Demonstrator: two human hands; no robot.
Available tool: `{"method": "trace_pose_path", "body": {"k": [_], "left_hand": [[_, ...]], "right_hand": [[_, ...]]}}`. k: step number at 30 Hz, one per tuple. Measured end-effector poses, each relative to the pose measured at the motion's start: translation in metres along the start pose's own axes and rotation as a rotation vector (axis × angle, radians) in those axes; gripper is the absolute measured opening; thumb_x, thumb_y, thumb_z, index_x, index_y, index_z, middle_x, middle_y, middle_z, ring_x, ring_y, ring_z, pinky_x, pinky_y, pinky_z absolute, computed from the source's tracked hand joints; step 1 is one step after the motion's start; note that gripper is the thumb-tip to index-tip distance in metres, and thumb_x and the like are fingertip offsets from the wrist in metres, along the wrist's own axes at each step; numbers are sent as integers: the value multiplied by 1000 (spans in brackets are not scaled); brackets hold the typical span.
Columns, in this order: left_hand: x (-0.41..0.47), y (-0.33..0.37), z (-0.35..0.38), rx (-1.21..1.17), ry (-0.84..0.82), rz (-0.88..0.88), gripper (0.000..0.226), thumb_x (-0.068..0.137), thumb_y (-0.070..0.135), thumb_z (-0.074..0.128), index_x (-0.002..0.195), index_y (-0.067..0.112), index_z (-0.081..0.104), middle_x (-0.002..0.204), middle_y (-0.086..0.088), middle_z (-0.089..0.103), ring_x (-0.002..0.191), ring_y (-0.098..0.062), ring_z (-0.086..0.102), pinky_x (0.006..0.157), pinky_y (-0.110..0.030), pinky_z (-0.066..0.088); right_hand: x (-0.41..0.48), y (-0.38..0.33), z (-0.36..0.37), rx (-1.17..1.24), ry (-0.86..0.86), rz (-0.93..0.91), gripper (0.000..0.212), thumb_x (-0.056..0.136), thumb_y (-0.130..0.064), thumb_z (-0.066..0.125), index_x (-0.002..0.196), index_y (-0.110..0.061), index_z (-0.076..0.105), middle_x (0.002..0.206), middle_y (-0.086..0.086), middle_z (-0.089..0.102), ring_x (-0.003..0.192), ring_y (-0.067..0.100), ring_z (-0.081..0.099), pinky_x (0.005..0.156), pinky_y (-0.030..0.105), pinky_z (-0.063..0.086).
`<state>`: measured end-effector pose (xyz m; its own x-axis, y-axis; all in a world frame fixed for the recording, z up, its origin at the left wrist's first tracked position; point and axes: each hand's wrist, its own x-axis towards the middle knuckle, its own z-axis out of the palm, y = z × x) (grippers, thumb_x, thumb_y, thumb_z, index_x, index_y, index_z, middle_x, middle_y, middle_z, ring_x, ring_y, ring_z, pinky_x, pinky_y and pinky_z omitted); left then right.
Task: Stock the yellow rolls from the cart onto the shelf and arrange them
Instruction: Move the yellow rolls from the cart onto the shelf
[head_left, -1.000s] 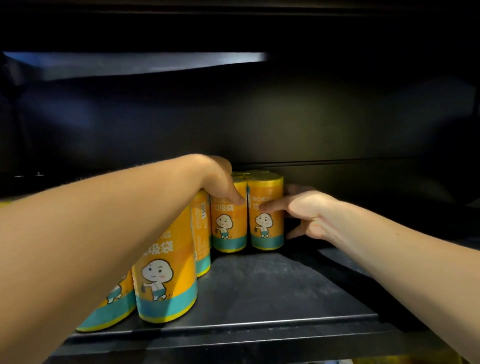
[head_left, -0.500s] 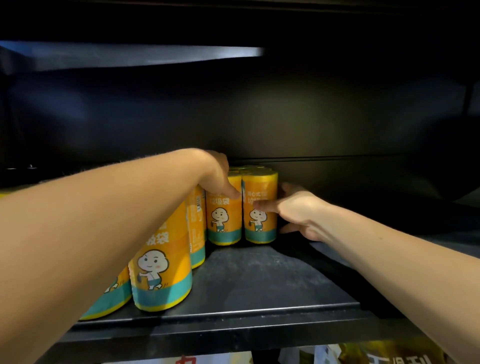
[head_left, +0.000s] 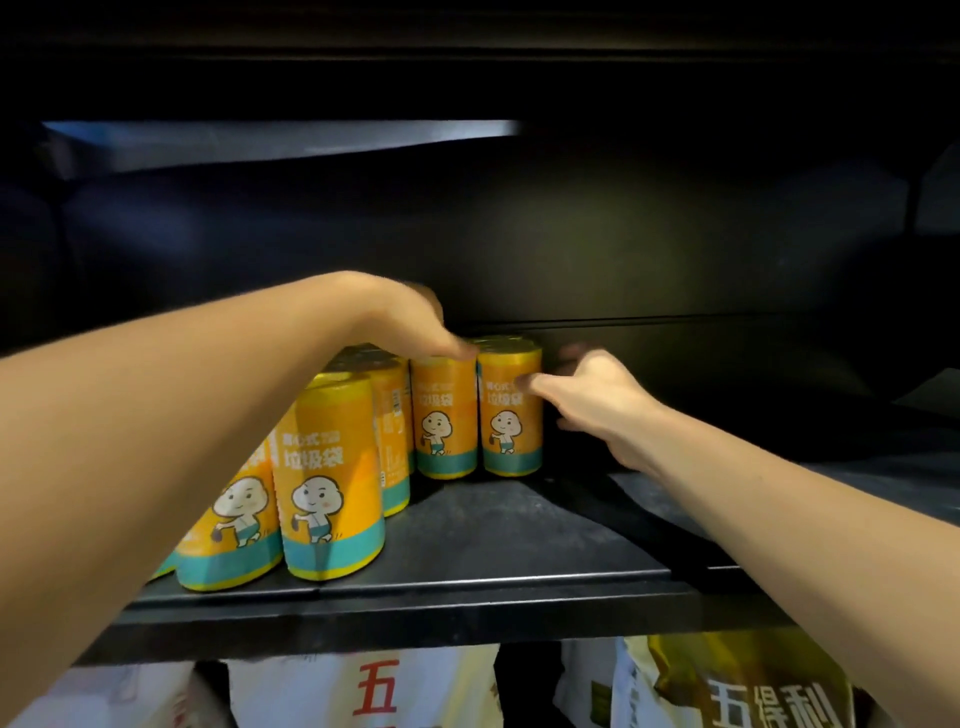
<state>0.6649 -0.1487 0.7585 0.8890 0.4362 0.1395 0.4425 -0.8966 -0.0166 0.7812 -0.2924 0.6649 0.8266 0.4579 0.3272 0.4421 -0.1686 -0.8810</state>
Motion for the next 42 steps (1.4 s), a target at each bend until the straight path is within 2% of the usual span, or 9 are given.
{"method": "trace_pose_path", "body": {"k": [3,6,9,16,23,26,30,33,42], "left_hand": [[-22,-2,0,-83,181,59,58,91,63,51,133,23,58,124,1,63,107,-16,58,81,-30,49],[-52,1,6,-229,406,112,43,91,54,58,120,23,66,108,7,66,90,-6,59,64,-20,44],[-85,5,18,-303,591,118,35,90,51,60,115,27,66,105,11,64,92,-5,60,65,-18,42],[-157,5,68,-399,805,134,20,88,43,63,104,30,67,103,14,61,98,-1,56,79,-15,45],[-225,-18,125,-391,799,117,27,89,45,54,102,24,66,104,13,58,103,-1,54,85,-9,37],[-252,-37,153,-433,775,82,27,88,44,55,103,24,65,103,14,57,105,-3,56,88,-15,40],[-287,-77,191,-451,727,25,26,89,39,58,104,18,65,102,9,57,102,-9,57,88,-26,45],[-319,-117,217,-458,676,-46,26,91,38,58,104,17,65,103,7,57,103,-12,57,88,-33,46],[-442,-256,309,-564,533,-421,24,90,44,56,105,27,63,105,15,55,103,2,53,87,-14,41]], "right_hand": [[-14,-2,-10,8,74,-110,63,85,-31,74,138,-18,44,127,2,57,111,18,59,89,37,57],[-39,-5,-16,69,82,-215,46,86,-30,73,126,-25,49,111,-10,55,97,8,61,71,21,53],[-66,-5,-17,172,85,-311,37,88,-22,71,121,-26,54,108,-9,61,93,4,62,75,23,56],[-134,5,-4,313,24,-448,24,88,-20,69,106,-33,59,97,-12,66,94,0,64,82,29,58],[-201,24,47,559,-217,-452,27,86,0,67,104,-18,62,94,-1,68,88,9,65,73,20,55],[-225,28,77,631,-286,-406,31,86,8,66,104,-17,61,93,2,67,85,17,63,70,18,51],[-259,32,129,620,-364,-357,29,83,-4,71,98,-27,62,91,-3,68,82,9,63,67,18,51],[-284,31,170,612,-447,-304,31,86,2,69,99,-25,61,90,-4,66,79,8,61,68,19,51],[-364,28,329,523,-679,-159,27,89,4,64,99,-21,60,89,-4,65,80,17,62,72,19,52]]}}
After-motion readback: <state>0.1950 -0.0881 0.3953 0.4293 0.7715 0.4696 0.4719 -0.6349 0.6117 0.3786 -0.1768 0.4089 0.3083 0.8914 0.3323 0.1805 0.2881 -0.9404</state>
